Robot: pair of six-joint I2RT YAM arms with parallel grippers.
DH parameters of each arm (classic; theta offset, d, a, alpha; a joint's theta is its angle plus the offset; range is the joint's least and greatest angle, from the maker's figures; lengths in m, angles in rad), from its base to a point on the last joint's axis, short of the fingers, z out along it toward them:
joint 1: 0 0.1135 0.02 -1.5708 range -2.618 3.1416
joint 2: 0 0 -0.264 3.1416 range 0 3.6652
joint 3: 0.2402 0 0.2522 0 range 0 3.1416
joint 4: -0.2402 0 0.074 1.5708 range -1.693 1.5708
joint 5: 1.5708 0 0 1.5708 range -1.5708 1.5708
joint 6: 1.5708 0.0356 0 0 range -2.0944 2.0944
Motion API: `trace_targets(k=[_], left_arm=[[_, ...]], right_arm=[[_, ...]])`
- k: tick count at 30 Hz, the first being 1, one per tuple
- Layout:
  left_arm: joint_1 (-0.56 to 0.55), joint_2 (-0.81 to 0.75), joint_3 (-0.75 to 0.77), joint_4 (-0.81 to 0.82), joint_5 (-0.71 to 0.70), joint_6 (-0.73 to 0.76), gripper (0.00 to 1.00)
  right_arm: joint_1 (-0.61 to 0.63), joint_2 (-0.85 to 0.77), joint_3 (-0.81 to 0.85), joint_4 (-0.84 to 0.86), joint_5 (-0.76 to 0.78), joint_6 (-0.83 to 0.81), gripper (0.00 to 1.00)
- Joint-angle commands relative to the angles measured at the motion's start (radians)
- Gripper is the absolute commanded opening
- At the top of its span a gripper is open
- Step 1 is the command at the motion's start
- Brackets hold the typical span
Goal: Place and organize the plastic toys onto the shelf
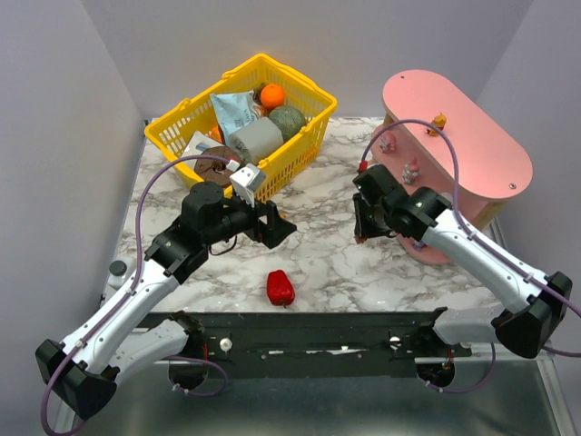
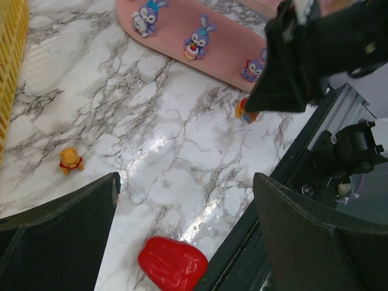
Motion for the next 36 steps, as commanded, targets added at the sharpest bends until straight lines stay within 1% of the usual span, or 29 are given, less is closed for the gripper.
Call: trace_targets(k=[1,6,10,13,17,24,36], left_arm=[[0.007,-0.006,0.006,0.022,0.01,0.007,0.99],[0.007,-0.003,0.004,0.033,0.012,0.008,0.99],[0.007,0.006,0.0,0.042,0.021,0.007,0.99],[0.007,0.012,-0.002,0.047,0.029,0.007,0.99],[0.007,0.014,-0.008,0.05,0.033,0.01,0.99],[0.008,0.008,-0.02,0.048,0.038,0.014,0.99],[0.008,-0.009,-0.045,0.051,0.023,0.01,0.99]], right_arm=[[-0.076,-0.014,0.224,-0.181,0.077,-0.092,0.01],[-0.13,-0.023,0.452,-0.332,0.121,-0.105,0.01],[-0.17,-0.037,0.575,-0.418,0.159,-0.106,0.01],[-0.205,-0.039,0.643,-0.47,0.173,-0.107,0.01],[-0.281,-0.04,0.684,-0.517,0.178,-0.119,0.01],[-0.407,-0.028,0.793,-0.524,0.153,-0.173,0.01],[-0.536,-0.069,0.651,-0.524,0.086,-0.136,0.01]])
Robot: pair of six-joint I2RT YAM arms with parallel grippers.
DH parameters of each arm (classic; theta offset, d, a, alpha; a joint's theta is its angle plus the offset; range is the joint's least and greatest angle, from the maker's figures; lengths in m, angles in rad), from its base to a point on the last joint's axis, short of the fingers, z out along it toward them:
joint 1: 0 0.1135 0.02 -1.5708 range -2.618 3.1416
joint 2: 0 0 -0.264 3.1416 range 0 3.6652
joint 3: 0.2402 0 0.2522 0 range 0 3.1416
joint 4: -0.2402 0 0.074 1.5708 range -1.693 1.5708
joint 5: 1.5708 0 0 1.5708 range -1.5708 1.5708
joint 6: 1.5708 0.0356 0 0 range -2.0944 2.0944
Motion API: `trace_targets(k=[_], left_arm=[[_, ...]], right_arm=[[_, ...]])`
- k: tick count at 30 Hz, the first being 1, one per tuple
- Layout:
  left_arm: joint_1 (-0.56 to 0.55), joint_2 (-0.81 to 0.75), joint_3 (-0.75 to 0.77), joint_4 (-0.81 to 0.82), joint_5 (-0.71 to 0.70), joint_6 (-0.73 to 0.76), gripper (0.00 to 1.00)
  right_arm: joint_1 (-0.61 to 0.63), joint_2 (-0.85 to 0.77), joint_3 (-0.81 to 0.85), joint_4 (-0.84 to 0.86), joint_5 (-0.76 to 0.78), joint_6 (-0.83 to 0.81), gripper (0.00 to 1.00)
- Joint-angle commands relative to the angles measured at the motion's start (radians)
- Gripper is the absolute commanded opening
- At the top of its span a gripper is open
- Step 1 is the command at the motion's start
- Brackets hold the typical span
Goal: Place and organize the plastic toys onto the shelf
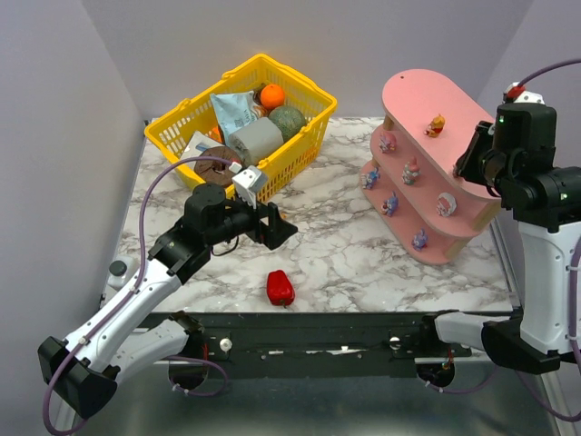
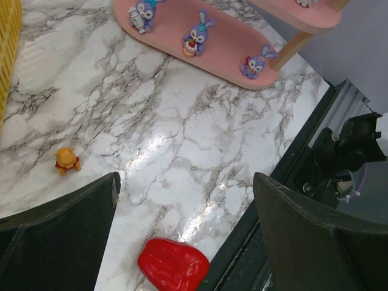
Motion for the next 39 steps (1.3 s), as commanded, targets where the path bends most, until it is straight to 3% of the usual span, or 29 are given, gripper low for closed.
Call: trace_targets(k=[1,10,16,26,32,39], left_arm=[[0.008,-0.02,-0.012,0.012,0.005,0.012,0.99],[0.008,-0.037,-0.044,0.028,0.002,-0.003,0.99],[0.01,-0.04,-0.052,0.052,0.005,-0.011,0.99],[0.01,-0.056,-0.085,0.084,0.002,-0.011,0.99],[0.011,-0.069,-0.096,0.08,-0.013,0.001,0.99],[0.014,-0.077,-0.113,0.089,-0.024,0.001,0.99]], right_arm=[[-0.036,-0.042,-0.041,-0.193,-0.042,0.035,0.01],[-0.09,-0.039,-0.035,-0.193,-0.022,0.072,0.16],[-0.151,-0.017,-0.029,-0.194,-0.082,0.066,0.22],[-0.277,-0.013,-0.058,-0.159,-0.258,0.078,0.41],[-0.358,-0.024,-0.093,-0.124,-0.392,0.107,0.42],[-0.37,-0.01,-0.064,-0.116,-0.395,0.107,0.47]])
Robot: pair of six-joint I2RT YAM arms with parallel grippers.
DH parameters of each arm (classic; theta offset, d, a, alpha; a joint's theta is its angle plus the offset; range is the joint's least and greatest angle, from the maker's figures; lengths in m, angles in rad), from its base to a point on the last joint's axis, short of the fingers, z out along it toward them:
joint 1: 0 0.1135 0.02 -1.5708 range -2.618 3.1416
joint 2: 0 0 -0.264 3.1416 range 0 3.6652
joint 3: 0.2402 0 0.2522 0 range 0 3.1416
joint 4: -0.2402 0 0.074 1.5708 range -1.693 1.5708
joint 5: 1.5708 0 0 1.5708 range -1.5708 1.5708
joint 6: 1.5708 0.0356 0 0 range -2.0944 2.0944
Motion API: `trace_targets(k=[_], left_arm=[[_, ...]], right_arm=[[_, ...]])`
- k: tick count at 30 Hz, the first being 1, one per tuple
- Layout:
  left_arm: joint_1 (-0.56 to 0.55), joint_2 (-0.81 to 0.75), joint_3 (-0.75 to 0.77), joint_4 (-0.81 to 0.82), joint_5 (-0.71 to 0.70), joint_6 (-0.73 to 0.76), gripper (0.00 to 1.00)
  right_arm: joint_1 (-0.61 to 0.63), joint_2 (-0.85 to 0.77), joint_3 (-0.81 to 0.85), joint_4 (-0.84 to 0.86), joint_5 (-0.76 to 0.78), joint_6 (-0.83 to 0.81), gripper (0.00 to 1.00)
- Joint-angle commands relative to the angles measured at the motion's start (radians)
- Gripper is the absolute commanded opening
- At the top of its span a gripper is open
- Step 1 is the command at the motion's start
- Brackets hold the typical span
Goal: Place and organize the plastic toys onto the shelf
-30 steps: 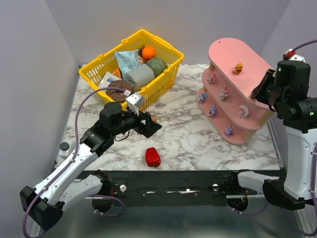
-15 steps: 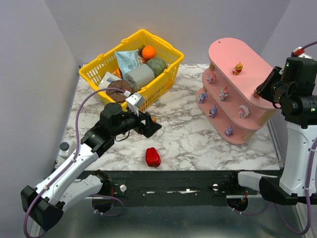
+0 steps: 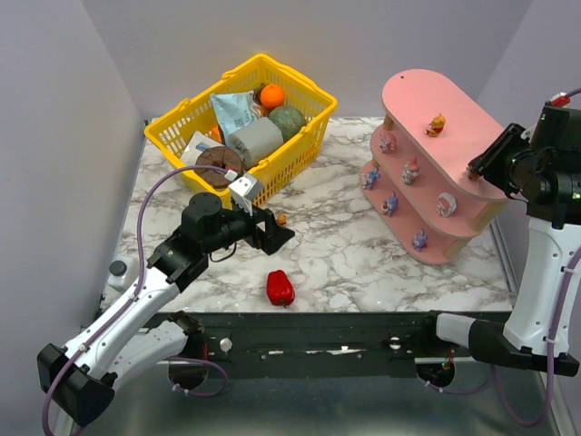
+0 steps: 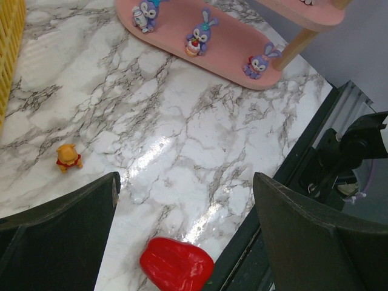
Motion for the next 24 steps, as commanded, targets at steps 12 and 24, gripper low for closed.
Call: trace_targets(k=[12,24], left_arm=[[0.013,-0.006,-0.019,0.025,-0.01,0.006,0.99],[0.019,-0.006,-0.012,0.016,-0.009,0.012,0.99]], right_arm=[[-0.009,0.007,-0.014,-0.125,-0.082,-0.093,0.6],[-0.009,-0.006,0.018,-0.116,-0.039,-0.107,0.83]])
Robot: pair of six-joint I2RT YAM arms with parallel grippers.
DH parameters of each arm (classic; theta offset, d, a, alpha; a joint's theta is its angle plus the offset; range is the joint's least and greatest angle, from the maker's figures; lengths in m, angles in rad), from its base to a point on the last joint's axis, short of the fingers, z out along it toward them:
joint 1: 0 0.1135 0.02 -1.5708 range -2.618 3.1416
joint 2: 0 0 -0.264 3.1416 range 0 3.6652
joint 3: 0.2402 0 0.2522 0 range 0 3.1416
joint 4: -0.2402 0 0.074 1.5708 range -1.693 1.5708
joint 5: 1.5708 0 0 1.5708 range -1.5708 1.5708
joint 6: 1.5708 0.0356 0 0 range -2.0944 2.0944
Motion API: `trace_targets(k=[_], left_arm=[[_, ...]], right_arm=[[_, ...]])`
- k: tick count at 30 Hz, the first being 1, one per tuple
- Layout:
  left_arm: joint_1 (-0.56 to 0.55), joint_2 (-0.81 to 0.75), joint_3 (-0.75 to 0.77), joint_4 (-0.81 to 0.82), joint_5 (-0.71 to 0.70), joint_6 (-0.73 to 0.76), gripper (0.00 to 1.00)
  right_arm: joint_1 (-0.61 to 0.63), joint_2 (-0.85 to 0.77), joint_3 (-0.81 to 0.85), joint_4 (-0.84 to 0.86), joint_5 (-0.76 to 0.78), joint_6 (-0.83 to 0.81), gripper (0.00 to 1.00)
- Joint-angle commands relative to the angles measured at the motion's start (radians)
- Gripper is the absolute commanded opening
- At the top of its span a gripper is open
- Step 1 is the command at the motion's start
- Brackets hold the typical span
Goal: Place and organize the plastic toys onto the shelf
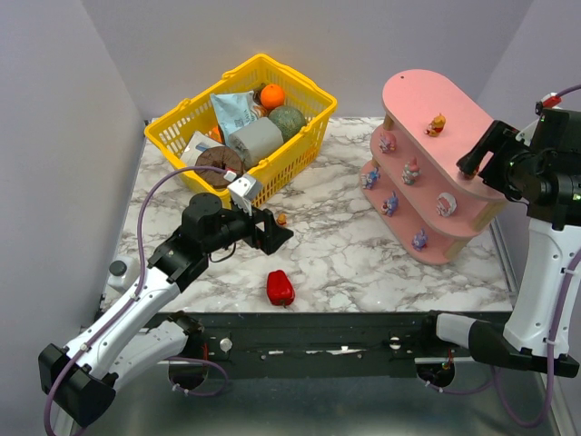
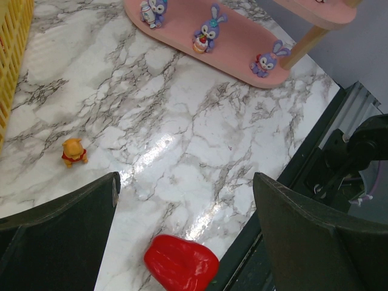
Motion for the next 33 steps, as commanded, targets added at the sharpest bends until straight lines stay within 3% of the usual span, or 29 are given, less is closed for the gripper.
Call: trace_targets(k=[1,7,12,15,22,26,30,33], left_arm=[[0.007,-0.007,0.004,0.012,-0.006,0.015,0.99],[0.009,-0.013,0.015,-0.002,-0.022,0.022,0.99],[0.016,-0.01,0.033,-0.015,-0.035,0.022,0.99],[0.018,-0.01,0.049,-0.029,-0.055,0.022,0.99],[0.024,-0.012,0.084,-0.074,-0.135,0.016,0.99],[0.024,-0.006,0.127,-0.148,-0.317,0.002,0.99],[0.027,-0.006,0.159,-0.207,-0.437,0.01,0.99],[0.028,-0.018,0.179,-0.242,-0.506,-0.004,0.99]], right_arm=[[-0.008,-0.003,0.031,-0.088,0.016,-0.025,0.83],[-0.008,-0.021,0.143,-0.008,0.002,-0.012,0.84],[-0.005,-0.119,0.031,0.322,-0.323,0.042,0.92],[0.066,-0.113,-0.004,0.411,-0.409,0.038,1.0],[0.42,-0.07,-0.068,0.505,-0.243,-0.106,1.0],[0.656,0.008,-0.154,0.533,-0.046,-0.189,1.0],[0.805,0.095,-0.292,0.641,0.178,-0.228,1.0],[0.868,0.17,-0.363,0.712,0.214,-0.197,1.0]])
